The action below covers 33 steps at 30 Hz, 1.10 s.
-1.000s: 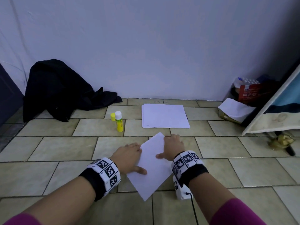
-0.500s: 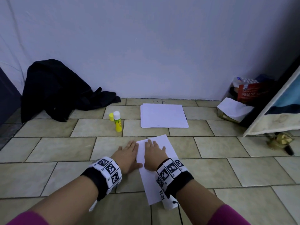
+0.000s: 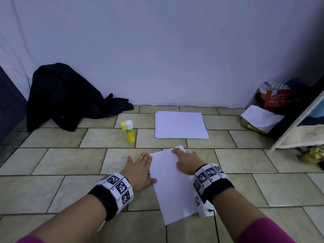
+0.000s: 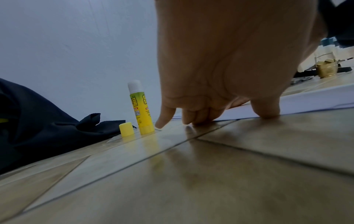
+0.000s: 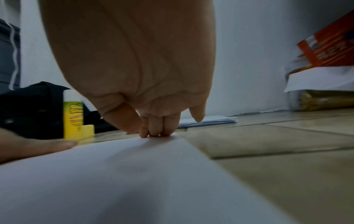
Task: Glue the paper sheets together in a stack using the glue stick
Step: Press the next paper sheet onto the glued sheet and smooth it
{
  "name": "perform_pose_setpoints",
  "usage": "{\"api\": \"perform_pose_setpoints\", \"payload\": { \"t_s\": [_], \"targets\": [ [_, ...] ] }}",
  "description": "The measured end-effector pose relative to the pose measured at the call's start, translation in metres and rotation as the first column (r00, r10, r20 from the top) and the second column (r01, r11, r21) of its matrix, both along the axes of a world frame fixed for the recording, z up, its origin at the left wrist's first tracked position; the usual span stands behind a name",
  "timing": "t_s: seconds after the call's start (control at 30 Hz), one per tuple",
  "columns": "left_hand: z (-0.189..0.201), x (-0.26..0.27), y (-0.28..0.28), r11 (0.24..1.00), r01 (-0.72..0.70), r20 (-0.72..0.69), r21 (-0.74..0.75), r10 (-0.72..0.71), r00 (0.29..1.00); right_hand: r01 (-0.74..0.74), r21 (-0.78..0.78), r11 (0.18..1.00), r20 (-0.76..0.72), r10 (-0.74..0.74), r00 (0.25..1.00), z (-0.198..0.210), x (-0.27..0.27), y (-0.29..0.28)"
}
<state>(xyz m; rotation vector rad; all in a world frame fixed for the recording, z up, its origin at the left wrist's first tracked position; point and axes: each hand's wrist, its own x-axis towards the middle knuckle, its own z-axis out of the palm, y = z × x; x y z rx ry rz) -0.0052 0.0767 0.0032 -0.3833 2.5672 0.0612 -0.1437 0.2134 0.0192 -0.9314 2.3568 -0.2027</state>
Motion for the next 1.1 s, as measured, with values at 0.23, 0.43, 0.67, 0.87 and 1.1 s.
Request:
{"api": "perform_pose_setpoints", "payload": {
  "t_s": [0.23, 0.43, 0.67, 0.87, 1.1],
  "targets": [
    [0.001, 0.001, 0.001, 1.000, -0.008, -0.009, 0.028, 0.009, 1.000, 0.042, 0.159, 0.986, -0.138, -0.020, 0.990, 0.004, -0.013, 0.003],
    [-0.001, 0.001, 0.001, 0.997, -0.030, -0.010, 0.066, 0.030, 0.999, -0.294, 0.045, 0.955, -0.095, 0.298, 0.950, 0.005, 0.039, -0.021],
    [0.000, 0.001, 0.002, 1.000, -0.012, 0.006, 0.009, 0.012, 1.000, -0.135, 0.114, 0.984, -0.024, 0.138, 0.990, 0.010, 0.014, -0.001],
    [0.006, -0.002, -0.001, 0.998, 0.020, 0.029, -0.068, -0.018, 0.999, -0.040, 0.159, 0.987, -0.143, 0.063, 0.988, 0.012, -0.006, 0.011],
    [0.038, -0.004, 0.006, 0.985, 0.121, 0.091, -0.119, -0.111, 0.990, -0.025, 0.192, 0.981, -0.361, 0.094, 0.928, 0.003, 0.017, -0.005]
  ]
}}
